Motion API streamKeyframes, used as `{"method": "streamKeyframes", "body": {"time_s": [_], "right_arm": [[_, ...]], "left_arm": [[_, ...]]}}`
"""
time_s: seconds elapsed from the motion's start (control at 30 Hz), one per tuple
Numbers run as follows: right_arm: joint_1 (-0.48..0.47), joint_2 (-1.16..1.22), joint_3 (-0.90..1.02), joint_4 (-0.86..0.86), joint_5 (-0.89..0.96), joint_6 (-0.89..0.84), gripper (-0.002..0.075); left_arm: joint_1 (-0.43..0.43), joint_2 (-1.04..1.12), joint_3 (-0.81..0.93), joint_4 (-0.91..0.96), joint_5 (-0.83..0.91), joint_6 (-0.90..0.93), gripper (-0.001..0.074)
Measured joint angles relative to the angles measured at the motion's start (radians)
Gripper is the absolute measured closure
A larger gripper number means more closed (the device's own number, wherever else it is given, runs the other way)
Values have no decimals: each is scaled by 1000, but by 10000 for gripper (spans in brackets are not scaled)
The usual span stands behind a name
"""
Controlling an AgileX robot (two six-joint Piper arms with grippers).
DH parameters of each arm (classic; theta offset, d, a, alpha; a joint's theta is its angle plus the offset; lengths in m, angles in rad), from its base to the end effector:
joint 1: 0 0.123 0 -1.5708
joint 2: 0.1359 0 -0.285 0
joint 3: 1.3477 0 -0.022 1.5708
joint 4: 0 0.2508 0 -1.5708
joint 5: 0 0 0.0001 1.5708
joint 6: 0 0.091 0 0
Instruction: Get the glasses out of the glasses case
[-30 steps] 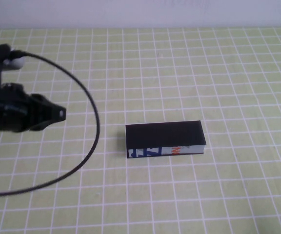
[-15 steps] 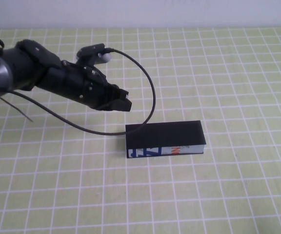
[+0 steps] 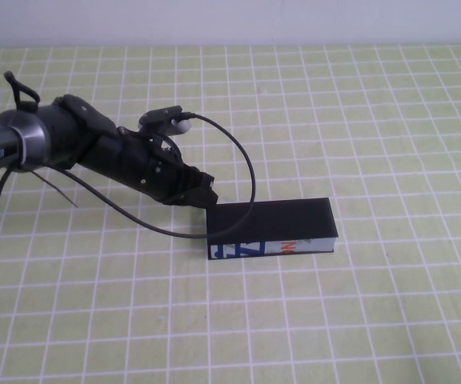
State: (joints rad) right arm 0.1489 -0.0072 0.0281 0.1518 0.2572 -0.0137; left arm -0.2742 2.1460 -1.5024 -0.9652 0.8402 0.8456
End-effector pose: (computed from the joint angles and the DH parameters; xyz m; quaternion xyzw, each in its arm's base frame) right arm 0.0543 0.0117 0.1810 -0.0183 0.7701 0.1043 0.6291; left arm 0.4101 -0.1733 0.1603 0.2327 0.8956 -0.3345 0.1786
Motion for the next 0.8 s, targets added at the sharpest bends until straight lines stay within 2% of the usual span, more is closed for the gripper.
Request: {"method": "streamKeyframes", "body": {"time_s": [0.2,0.3,0.37,0.47,0.57,0.73,0.8], "right_arm": [[0,0,0,260,-249,4,743],[0,0,0,324,-388,32,743],[0,0,0,358,-398,63,743],[0,42,-72,406,-295,79,743],[0,195,-204,408,-107,76,743],[0,543,-471,377,281,-57,743],[0,677,-559,374,383,-132,743]], "left_arm": [[0,1,0,-2,0,4,739],[0,1,0,-2,-2,7,739],[0,1,0,-2,-2,7,739],[0,1,0,-2,-2,7,739],[0,1,0,-2,-2,7,739],[0,1,0,-2,-2,7,739],[0,1,0,-2,-2,9,739]]}}
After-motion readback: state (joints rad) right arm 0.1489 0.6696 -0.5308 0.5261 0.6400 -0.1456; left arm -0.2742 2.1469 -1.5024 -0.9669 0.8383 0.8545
